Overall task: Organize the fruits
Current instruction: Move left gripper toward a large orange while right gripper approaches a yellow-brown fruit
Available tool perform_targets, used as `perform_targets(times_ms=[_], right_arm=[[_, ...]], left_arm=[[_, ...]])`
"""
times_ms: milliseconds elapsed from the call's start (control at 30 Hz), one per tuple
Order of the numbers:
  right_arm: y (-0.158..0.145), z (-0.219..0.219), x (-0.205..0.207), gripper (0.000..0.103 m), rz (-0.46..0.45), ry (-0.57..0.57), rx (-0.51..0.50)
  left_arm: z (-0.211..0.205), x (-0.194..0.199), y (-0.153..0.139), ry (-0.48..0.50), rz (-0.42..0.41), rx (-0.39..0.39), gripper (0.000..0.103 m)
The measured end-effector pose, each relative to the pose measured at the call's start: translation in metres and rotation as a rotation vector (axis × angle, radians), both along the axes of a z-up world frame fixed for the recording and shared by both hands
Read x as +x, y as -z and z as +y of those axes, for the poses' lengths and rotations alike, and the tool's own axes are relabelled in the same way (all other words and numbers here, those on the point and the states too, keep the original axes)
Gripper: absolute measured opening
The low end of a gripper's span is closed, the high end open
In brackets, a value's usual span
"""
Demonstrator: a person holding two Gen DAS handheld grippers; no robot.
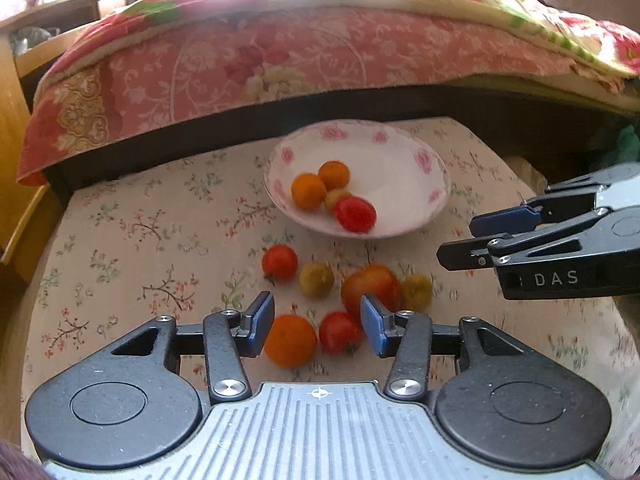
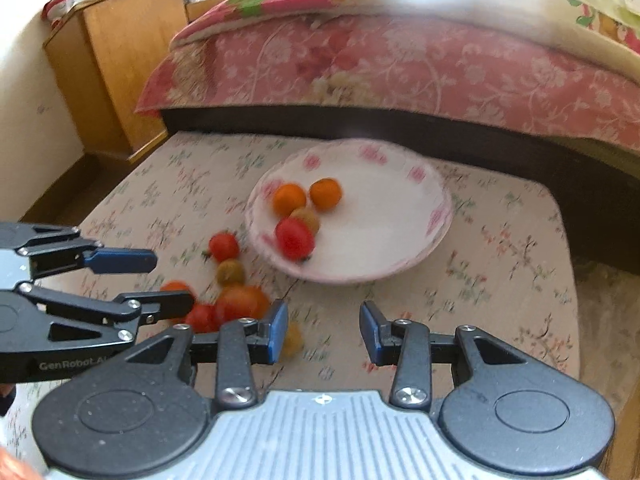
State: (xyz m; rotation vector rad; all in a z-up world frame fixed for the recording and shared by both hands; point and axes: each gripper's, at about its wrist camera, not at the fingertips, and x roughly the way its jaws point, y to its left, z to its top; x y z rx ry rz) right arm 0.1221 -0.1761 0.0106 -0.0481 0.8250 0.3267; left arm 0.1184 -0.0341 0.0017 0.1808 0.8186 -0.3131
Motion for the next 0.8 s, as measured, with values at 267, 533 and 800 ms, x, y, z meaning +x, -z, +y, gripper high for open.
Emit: perform_targets(times_ms=[267,533,800], right_arm=[[0.011,0.015,-0.004,0.042,0.042,-0.096,-0.028],[0.025,0.029,-0.001,0.042,0.068,-0.160,-0.061],[0.034,0.031,0.005,0.042,0.078,-0.164,-0.083]], left_arm=[[0.004,-0.008,0.005,0.053,0.004,0.000,0.062],[0.011,-0.011,0.011,0.064,0.013,0.018,0.063],[0.020,-0.010,0.020,0.070,0.038,0.040,0.063]])
